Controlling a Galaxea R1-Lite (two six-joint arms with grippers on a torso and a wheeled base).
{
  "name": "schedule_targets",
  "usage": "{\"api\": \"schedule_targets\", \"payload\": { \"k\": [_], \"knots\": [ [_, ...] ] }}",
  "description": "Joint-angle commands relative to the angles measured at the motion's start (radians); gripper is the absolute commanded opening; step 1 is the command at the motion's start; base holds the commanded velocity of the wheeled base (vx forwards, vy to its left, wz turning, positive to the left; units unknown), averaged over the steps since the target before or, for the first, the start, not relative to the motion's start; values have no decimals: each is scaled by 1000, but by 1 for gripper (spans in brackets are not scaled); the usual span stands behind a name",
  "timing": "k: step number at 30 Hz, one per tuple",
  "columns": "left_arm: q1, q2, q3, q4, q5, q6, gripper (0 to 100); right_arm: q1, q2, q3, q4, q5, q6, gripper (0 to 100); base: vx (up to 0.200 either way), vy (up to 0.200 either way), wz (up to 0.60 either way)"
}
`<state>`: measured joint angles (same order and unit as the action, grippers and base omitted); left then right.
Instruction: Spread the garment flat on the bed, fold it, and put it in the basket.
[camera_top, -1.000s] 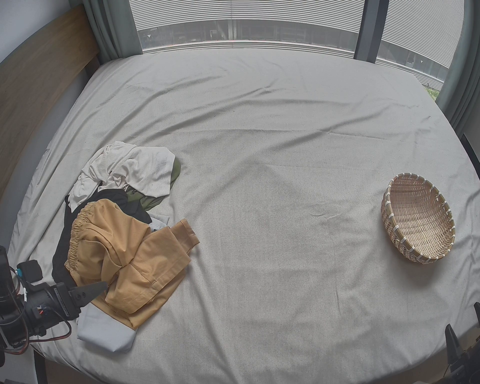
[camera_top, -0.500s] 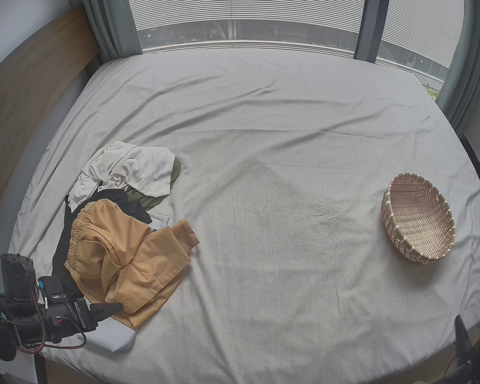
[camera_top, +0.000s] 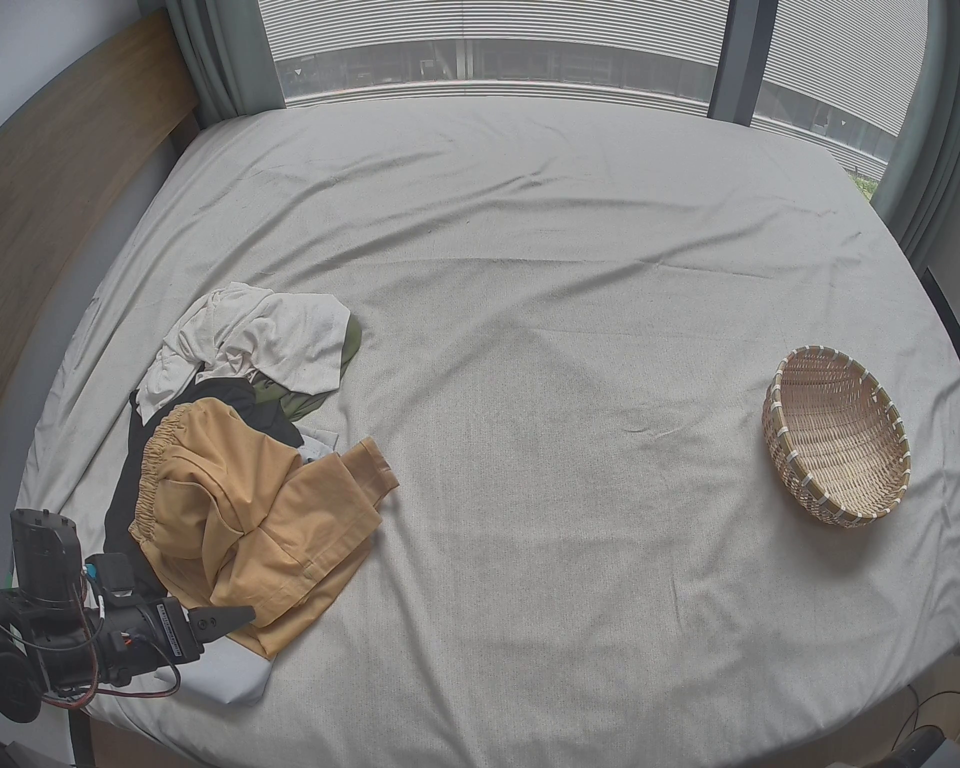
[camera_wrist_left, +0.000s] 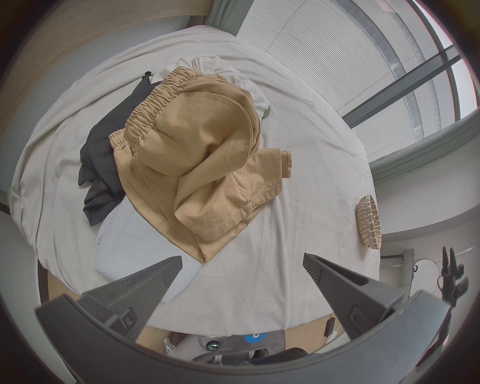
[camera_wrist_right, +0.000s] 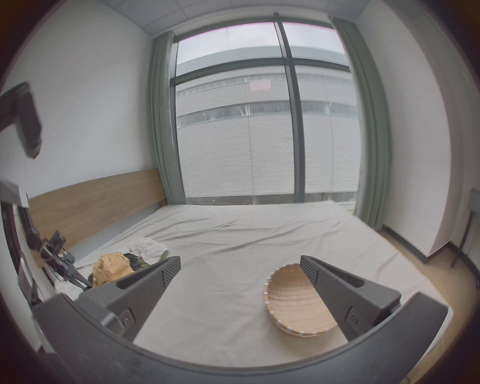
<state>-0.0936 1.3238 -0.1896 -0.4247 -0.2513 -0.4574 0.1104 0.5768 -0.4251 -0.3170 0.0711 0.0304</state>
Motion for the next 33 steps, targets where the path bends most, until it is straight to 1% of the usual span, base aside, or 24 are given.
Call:
{"api": "schedule_targets", "payload": {
  "k": [1, 3, 4, 5, 8, 10, 15, 20, 22, 30, 33],
  "knots": [
    [-6, 31, 35, -28, -3, -15, 100, 152, 396, -142, -68, 15, 83, 100, 0, 0, 0],
    [-18, 35, 48, -28, -3, -15, 100, 152, 471, -149, -134, 21, 89, 100, 0, 0, 0],
    [-18, 35, 48, -28, -3, -15, 100, 152, 471, -149, -134, 21, 89, 100, 0, 0, 0],
    [-34, 49, 50, -29, -2, -17, 100, 156, 518, -164, -180, 38, 117, 100, 0, 0, 0],
    [-38, 67, 48, -29, -2, -18, 100, 156, 581, -199, -198, 49, 184, 100, 0, 0, 0],
    [-38, 98, 44, -31, -3, -17, 100, 155, 621, -218, -201, 52, 209, 100, 0, 0, 0],
    [-38, 149, 39, -52, -3, -18, 100, 155, 664, -227, -206, 53, 210, 100, 0, 0, 0],
    [-34, 219, 41, -108, -3, -18, 100, 152, 680, -230, -206, 61, 212, 100, 0, 0, 0],
    [-32, 258, 44, -141, -2, -17, 100, 149, 684, -231, -206, 76, 213, 100, 0, 0, 0],
    [-28, 356, 45, -218, 3, -17, 100, 149, 693, -248, -206, 81, 230, 100, 0, 0, 0],
    [-26, 400, 53, -270, 9, -17, 100, 147, 695, -256, -206, 82, 232, 100, 0, 0, 0]
  ]
}}
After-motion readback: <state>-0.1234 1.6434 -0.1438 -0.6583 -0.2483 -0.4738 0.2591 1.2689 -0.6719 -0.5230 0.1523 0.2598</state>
